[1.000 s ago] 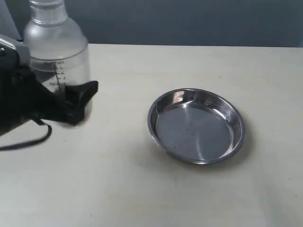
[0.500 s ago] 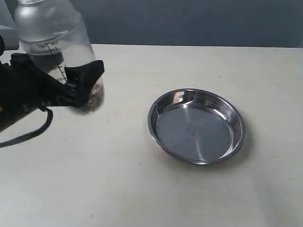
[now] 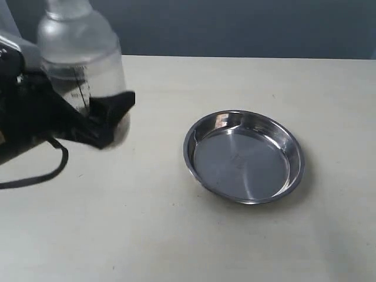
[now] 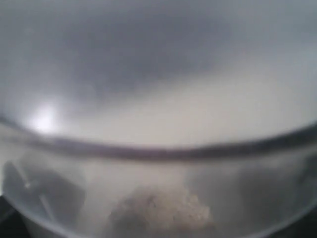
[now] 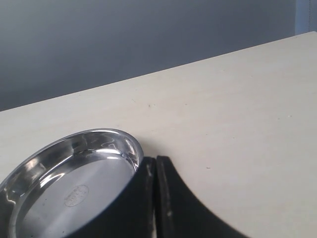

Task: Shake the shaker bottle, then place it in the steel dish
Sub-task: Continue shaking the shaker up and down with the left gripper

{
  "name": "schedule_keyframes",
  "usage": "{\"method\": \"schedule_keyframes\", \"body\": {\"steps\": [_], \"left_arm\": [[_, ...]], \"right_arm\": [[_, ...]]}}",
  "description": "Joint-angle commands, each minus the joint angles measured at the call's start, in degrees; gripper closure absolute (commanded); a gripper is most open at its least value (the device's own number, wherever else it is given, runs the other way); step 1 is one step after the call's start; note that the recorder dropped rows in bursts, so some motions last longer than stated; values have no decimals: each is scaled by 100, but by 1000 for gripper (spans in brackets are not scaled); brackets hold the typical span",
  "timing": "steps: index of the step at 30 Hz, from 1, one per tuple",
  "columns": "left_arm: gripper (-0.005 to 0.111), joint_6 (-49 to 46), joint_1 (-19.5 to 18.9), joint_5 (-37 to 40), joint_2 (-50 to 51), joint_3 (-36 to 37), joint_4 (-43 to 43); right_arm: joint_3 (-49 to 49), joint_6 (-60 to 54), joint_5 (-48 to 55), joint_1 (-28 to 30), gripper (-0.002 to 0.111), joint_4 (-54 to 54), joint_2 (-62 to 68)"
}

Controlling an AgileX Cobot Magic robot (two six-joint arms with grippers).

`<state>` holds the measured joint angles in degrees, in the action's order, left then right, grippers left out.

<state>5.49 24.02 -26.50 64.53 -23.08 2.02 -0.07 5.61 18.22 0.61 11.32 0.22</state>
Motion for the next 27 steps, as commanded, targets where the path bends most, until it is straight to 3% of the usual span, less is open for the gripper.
{"method": "schedule_keyframes", "body": {"steps": [1, 2, 6, 8, 11, 13, 15, 16, 21, 23, 27], "left_arm": [[107, -1510, -62, 339, 695, 286, -2062], [107, -1591, -20, 182, 768, 286, -2196], [107, -1125, 344, -699, -38, -31, -983], [107, -1277, 347, -586, -211, -3, -1545], [107, -2297, 180, -238, 192, 108, -2876], [107, -2190, 284, -238, 92, -53, -2493], [107, -1815, 523, -326, -352, -315, -1290], [107, -1704, 592, -284, -512, -397, -1117], [107, -2496, 328, 462, 152, 53, -2992], [107, -2397, 451, 430, 198, 35, -2849], [107, -2217, 915, 30, -620, -461, -1991]], "right_arm": [[7, -36, -57, -10, 109, -27, -22], [7, -36, -57, -10, 109, -27, -22], [7, -36, -57, -10, 109, -52, -22], [7, -36, -57, -10, 109, -52, -22], [7, -36, -57, -10, 109, -52, -22], [7, -36, -57, -10, 109, -52, -22], [7, -36, -57, -10, 109, -52, -22], [7, -36, -57, -10, 109, -52, -22], [7, -36, -57, -10, 109, -26, -22], [7, -36, -57, -10, 109, -26, -22], [7, -36, -57, -10, 109, -26, -22]]}}
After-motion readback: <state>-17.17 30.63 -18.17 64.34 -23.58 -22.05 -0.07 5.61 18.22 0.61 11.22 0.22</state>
